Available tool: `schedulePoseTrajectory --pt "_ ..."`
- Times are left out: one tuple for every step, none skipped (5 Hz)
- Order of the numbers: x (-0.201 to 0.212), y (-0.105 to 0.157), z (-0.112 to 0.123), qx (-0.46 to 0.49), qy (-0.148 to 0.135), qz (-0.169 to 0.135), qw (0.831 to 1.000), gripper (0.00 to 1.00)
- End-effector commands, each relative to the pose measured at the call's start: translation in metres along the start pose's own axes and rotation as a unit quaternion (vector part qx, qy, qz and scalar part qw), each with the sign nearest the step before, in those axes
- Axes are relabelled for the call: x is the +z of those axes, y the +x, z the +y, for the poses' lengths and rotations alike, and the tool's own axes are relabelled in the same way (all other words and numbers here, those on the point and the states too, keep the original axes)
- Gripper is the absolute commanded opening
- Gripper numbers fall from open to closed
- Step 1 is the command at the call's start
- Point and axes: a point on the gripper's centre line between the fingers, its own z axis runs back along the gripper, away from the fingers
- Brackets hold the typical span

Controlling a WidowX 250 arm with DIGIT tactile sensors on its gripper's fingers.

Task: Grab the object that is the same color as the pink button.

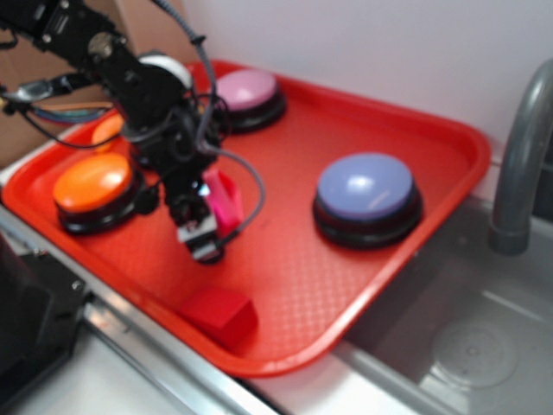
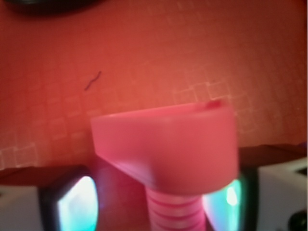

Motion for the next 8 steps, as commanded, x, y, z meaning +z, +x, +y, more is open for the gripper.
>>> schedulePoseTrajectory --pt "0.001 0.003 -0.001 0.005 0.004 0.008 1.000 0.00" --pt "0.010 0.005 0.007 0.028 0.011 0.024 0.999 0.00" --pt "0.031 0.015 0.018 0.097 0.001 0.028 0.995 0.00" --pt "0.058 0.032 0.026 0.178 0.030 0.062 0.982 0.00" --pt "0.090 0.046 0.041 0.244 0.026 0.082 0.966 0.00" --pt "0.123 0.067 0.051 0.267 0.037 0.083 0.959 0.00" --pt "0.139 0.079 0.057 0.288 0.053 0.078 0.953 0.00" --pt "0.142 0.089 0.061 0.287 0.070 0.081 0.952 0.00"
